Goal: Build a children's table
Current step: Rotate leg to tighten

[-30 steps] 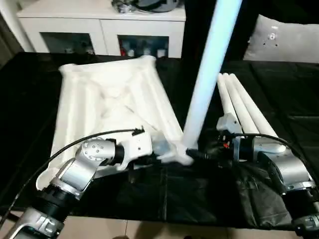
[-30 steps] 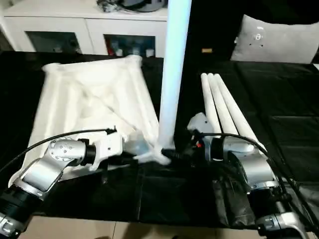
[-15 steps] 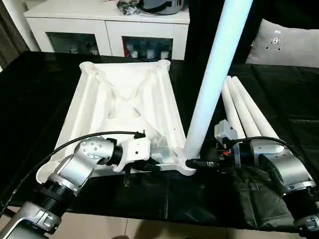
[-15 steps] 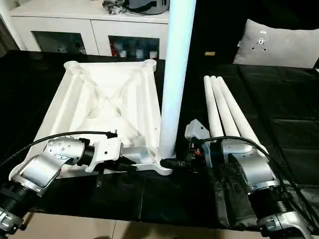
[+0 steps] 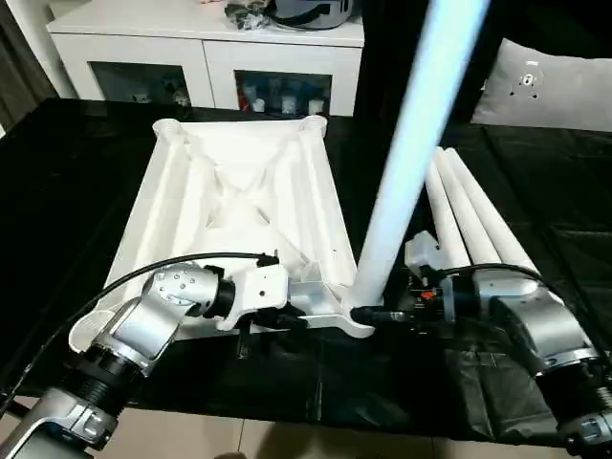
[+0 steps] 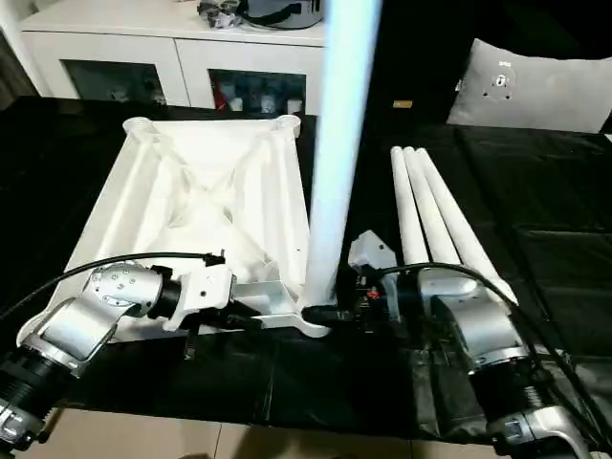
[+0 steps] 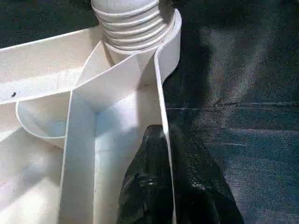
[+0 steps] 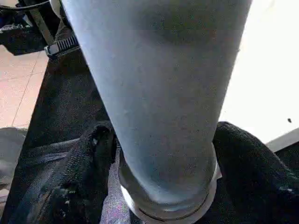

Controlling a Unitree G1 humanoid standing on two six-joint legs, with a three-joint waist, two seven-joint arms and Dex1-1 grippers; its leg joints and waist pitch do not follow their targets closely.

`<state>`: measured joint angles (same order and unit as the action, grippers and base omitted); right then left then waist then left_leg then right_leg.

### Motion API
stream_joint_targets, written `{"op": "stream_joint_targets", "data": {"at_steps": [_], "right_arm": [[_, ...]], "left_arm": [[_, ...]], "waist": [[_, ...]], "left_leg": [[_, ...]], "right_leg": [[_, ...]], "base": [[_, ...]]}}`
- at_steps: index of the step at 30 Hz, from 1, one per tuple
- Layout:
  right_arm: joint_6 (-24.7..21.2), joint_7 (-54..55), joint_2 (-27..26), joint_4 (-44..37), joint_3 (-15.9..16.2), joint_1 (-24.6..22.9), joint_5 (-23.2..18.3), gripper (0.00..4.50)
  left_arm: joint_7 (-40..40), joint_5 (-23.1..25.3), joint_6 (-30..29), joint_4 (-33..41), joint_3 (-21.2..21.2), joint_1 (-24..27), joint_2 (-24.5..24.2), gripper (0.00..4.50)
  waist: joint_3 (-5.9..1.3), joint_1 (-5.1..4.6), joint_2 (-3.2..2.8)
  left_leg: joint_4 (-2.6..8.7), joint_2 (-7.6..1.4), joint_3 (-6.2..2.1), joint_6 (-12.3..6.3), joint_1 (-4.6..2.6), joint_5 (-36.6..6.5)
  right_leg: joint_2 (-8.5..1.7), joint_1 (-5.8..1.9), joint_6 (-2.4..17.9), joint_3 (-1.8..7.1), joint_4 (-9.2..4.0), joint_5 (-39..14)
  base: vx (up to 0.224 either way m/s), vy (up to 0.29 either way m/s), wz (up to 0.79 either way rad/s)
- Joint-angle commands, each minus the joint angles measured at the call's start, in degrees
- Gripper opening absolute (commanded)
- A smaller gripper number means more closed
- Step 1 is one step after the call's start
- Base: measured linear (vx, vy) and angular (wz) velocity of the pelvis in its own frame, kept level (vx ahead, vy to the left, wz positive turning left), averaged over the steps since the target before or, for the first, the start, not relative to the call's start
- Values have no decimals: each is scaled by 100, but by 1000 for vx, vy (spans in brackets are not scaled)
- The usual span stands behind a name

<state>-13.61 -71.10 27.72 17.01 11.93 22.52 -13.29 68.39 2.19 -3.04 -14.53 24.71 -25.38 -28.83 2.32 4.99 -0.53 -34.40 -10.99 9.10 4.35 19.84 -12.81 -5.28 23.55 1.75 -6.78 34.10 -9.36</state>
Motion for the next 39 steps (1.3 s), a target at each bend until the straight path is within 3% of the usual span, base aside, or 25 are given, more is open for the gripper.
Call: {"op": "stream_joint_targets", "data": {"at_steps": [1,3,4,10,20,25,26,27,28,29,30,31,32,33,34,35,36,37,38,39], "right_arm": [[-42,-6,32,-38,53,-8,-9,342],[-69,-25,35,-44,57,-14,-22,342],[-121,-38,29,-54,49,-25,-48,316],[-259,-48,26,-97,18,-67,-93,267],[-648,70,-107,-363,115,-368,-198,254],[-815,1091,-622,-130,-66,-417,-37,254],[-848,1256,-710,-78,-118,-402,-30,254],[-1028,1960,-1151,117,-413,-311,-116,254],[-1112,2219,-1315,186,-521,-272,-154,253],[-1112,2219,-1315,186,-521,-272,-154,253],[-1184,2786,-1664,353,-700,-181,-183,252],[-1200,2901,-1733,390,-742,-160,-193,251],[-1261,3355,-1998,545,-916,-75,-238,251],[-1293,3881,-2274,747,-1118,29,-273,251],[-1293,3881,-2274,747,-1118,29,-273,251],[-1169,4488,-2524,1039,-1272,155,-207,251],[-1035,4845,-2642,1224,-1320,229,-95,251],[-811,5112,-2741,1392,-1361,291,-7,251],[-588,5219,-2833,1510,-1406,338,34,286],[-285,5149,-2875,1526,-1377,346,128,306]], "left_arm": [[309,195,45,-103,381,138,-61,0],[309,196,45,-103,383,140,-59,0],[312,197,47,-105,387,142,-59,0],[315,206,53,-105,405,156,-55,0],[208,134,-162,54,378,364,13,0],[-346,-129,-1030,504,101,619,347,0],[-440,-150,-1162,558,65,637,403,0],[-964,-172,-1616,693,-124,670,725,0],[-1186,-184,-1791,724,-209,673,869,0],[-1186,-184,-1791,724,-209,673,869,0],[-1745,-162,-2149,753,-398,664,1252,0],[-1842,-165,-2218,753,-430,661,1334,0],[-2212,-167,-2447,740,-546,642,1647,0],[-2637,-142,-2624,703,-661,610,1976,0],[-2637,-142,-2624,703,-661,610,1976,0],[-3158,-111,-2720,598,-805,539,2367,0],[-3481,-89,-2748,523,-894,482,2600,0],[-3728,-55,-2719,445,-935,420,2786,0],[-3901,22,-2699,392,-927,364,2918,0],[-4088,248,-2638,333,-833,285,2962,0]], "waist": [[-353,-14,57],[-352,-11,56],[-352,-12,50],[-353,-1,46],[-314,-17,42],[-279,-83,33],[-258,-129,41],[-232,-188,-1],[-200,-295,20],[-186,-329,6],[-190,-454,28],[-179,-495,-27],[-185,-611,-38],[-177,-711,-140],[-177,-711,-140],[-67,-740,-207],[-96,-597,-260],[-53,-484,-168],[-13,-564,182],[-72,-620,289]], "left_leg": [[383,-214,5,-416,51,-387],[382,-212,7,-416,49,-404],[383,-211,6,-411,52,-406],[381,-217,9,-411,42,-411],[425,-221,-1,-314,16,-705],[478,-213,-13,-117,-22,-1161],[479,-184,-25,-65,-42,-1471],[477,-164,-45,-10,-84,-1765],[459,-138,-67,57,-102,-2039],[436,-118,-86,77,-148,-2214],[409,-96,-120,66,-131,-2418],[407,-112,-140,69,-165,-2548],[405,-143,-187,40,-175,-2758],[483,-251,-253,26,-196,-3095],[483,-251,-253,26,-196,-3095],[989,-623,-432,74,159,-4270],[1149,-712,-417,131,208,-4590],[1259,-655,-147,109,-30,-4705],[328,3,-57,182,-568,-3658],[-531,328,81,-35,-739,-1905]], "right_leg": [[-341,-386,1030,343,-344,-1326],[-343,-388,1029,343,-350,-1353],[-340,-389,1028,342,-347,-1357],[-338,-385,1060,343,-344,-1308],[-345,-395,918,343,-406,-1748],[-336,-368,741,331,-485,-2382],[-333,-355,577,303,-547,-2858],[-330,-312,408,263,-621,-3316],[-323,-292,223,185,-706,-3758],[-316,-269,97,110,-779,-4004],[-308,-319,-147,-2,-859,-4202],[-316,-324,-190,-86,-912,-4234],[-310,-367,-273,-209,-984,-4091],[-323,-448,-183,-302,-950,-3638],[-323,-448,-183,-302,-950,-3638],[-250,-823,-61,-176,-236,-2508],[-242,-884,106,14,230,-1793],[-157,-600,289,195,343,-1343],[-244,26,-328,72,-890,-4751],[-604,346,-557,48,-1280,-6601]], "base": [[0,0,0],[0,0,0],[0,0,0],[0,0,0],[0,0,0],[0,0,0],[0,0,0],[0,0,0],[-60,10,-5],[-65,23,-8],[-65,23,-8],[-55,42,-10],[0,0,0],[0,0,0],[-53,47,-8],[-83,19,-4],[-83,19,-4],[0,0,0],[37,-68,11],[37,-68,11]]}}
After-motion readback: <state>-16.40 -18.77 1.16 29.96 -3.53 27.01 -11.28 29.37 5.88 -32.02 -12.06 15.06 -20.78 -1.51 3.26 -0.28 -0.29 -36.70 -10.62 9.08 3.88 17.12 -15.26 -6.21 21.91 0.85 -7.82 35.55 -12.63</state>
